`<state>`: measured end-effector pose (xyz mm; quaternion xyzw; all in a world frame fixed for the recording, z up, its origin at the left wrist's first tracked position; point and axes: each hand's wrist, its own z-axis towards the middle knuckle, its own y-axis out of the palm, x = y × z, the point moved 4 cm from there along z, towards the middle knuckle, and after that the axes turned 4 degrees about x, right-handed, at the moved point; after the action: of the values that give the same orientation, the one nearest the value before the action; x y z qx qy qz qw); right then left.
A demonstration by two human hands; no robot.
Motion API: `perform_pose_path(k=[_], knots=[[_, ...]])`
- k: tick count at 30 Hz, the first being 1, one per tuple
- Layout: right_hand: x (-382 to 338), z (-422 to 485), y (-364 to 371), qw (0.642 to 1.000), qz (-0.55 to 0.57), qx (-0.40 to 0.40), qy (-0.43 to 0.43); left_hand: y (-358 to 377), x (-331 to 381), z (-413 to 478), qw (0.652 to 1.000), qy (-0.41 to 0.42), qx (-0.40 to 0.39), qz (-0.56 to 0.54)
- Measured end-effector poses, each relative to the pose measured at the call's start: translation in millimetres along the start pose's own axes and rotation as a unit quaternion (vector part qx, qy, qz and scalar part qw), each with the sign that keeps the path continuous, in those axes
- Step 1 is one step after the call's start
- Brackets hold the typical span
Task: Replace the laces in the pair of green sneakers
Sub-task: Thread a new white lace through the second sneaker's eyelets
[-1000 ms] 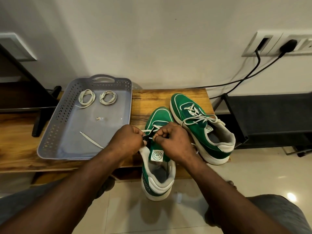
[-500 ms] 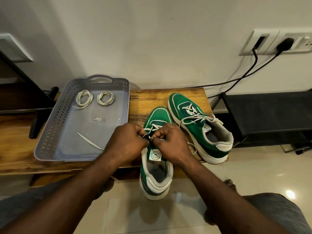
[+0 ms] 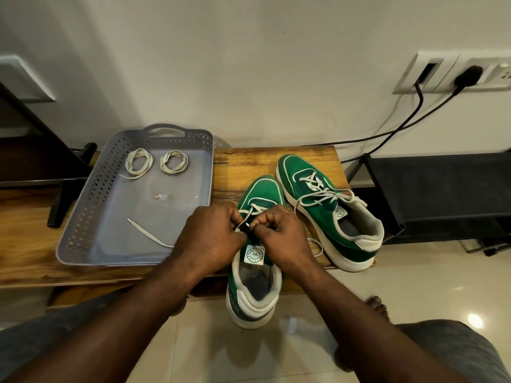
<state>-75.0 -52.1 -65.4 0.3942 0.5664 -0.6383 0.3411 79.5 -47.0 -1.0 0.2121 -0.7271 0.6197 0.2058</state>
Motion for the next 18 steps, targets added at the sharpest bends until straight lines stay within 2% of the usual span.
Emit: perform_pose_path(k=[5, 10, 14, 18], knots=[[1.8, 0.9, 1.3, 1.000, -0.008, -0.011, 0.003, 0.8, 1.0, -2.9, 1.000, 0.013, 0.019, 0.017], [6.8, 3.0, -1.4, 0.994, 0.080, -0.027, 0.073, 2.2, -0.5, -3.8, 1.000, 0.017, 0.008, 0.009], [2.0, 3.4, -4.0, 0.999, 0.030, -0.013, 0.033, 4.7, -0.2, -5.7, 1.000, 0.024, 0.013, 0.012], [2.9, 5.2, -4.6, 0.999, 0.013, -0.024, 0.020, 2.7, -3.3, -3.0, 0.999, -0.011, -0.005, -0.037]])
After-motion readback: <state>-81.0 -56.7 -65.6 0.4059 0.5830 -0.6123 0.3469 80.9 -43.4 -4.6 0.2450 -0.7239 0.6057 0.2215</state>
